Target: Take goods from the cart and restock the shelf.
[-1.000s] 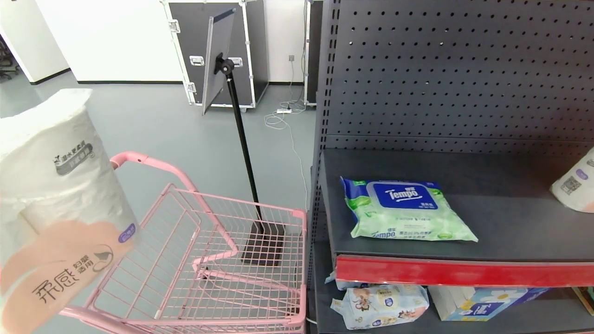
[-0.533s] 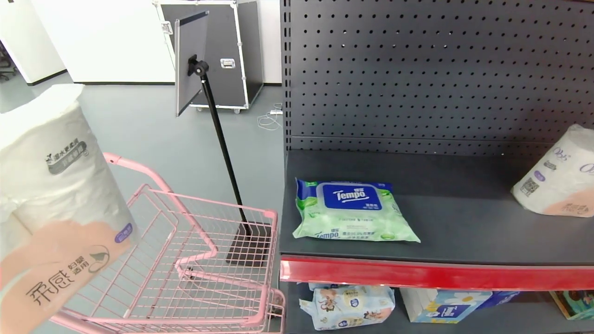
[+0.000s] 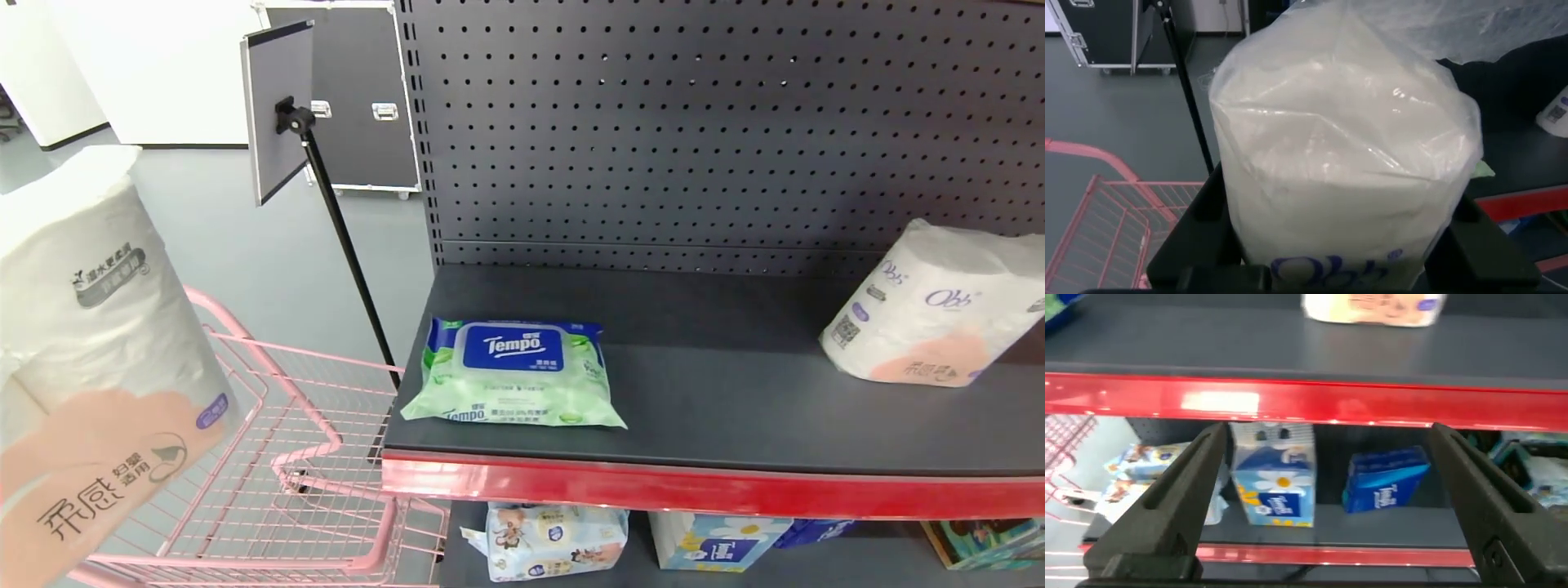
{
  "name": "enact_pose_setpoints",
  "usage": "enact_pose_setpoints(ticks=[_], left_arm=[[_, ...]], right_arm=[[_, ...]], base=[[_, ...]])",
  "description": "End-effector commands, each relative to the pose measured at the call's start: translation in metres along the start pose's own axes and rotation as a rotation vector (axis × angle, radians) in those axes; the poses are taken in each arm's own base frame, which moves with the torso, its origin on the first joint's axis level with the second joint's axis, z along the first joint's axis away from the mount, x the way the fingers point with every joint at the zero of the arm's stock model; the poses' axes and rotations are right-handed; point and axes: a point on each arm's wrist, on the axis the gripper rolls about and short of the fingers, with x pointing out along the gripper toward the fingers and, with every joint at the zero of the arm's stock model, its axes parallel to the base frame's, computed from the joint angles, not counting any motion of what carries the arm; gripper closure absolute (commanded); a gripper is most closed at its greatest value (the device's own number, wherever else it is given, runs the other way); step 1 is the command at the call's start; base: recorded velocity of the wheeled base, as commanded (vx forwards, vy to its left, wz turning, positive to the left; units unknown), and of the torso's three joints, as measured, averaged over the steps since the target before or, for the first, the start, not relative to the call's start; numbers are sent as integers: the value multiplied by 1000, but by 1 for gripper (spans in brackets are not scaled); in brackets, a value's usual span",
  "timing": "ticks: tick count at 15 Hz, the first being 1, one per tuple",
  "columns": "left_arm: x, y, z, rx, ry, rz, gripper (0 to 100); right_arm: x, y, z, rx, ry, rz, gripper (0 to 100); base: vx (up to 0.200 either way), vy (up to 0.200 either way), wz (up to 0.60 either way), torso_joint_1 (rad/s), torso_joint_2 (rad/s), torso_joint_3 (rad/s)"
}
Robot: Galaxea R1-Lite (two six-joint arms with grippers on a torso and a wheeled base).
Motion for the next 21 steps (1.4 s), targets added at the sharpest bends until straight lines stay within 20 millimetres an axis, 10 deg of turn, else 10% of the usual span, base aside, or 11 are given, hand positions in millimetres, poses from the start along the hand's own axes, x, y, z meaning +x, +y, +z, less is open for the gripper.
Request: enact_pose_setpoints(ticks=[1, 21], left_arm=[[0, 0, 1, 1, -3, 0, 100], [-1, -1, 7, 36, -22, -4, 100]], right_arm=[[0, 0, 0, 0, 1, 0, 0], [0, 0, 0, 0, 1, 2, 0]], base=[[0, -200, 0, 2, 7, 2], [0, -200, 0, 3, 2, 3]])
